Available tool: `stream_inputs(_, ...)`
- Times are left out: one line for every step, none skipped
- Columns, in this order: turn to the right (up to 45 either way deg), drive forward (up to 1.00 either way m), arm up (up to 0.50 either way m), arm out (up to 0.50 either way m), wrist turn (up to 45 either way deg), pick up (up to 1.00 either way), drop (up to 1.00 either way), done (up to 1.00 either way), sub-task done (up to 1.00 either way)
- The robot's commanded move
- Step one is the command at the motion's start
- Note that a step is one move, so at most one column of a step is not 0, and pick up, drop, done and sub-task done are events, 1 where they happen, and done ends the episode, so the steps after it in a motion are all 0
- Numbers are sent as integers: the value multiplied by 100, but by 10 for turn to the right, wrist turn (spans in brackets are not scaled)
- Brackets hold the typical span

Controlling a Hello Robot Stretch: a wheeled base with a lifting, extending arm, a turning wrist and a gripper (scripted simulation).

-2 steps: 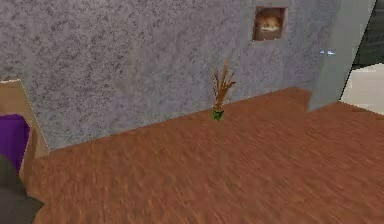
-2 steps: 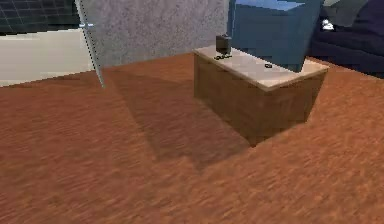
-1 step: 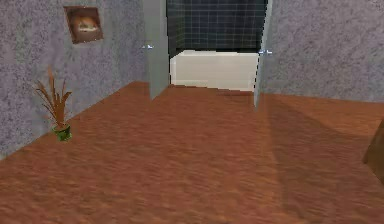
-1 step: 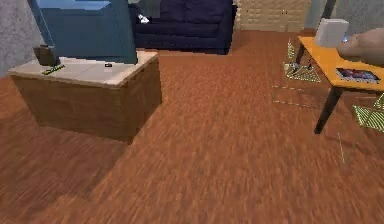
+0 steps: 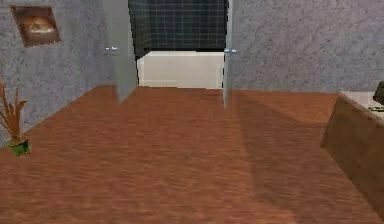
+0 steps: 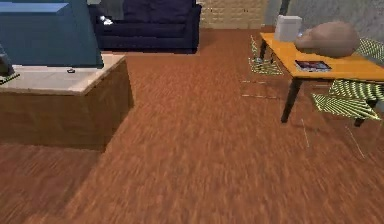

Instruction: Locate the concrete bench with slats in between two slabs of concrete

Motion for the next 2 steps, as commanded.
stream_inputs(0,10,0,0,0,0,0,0,0)
stream_inputs(450,0,0,0,0,0,0,0,0)
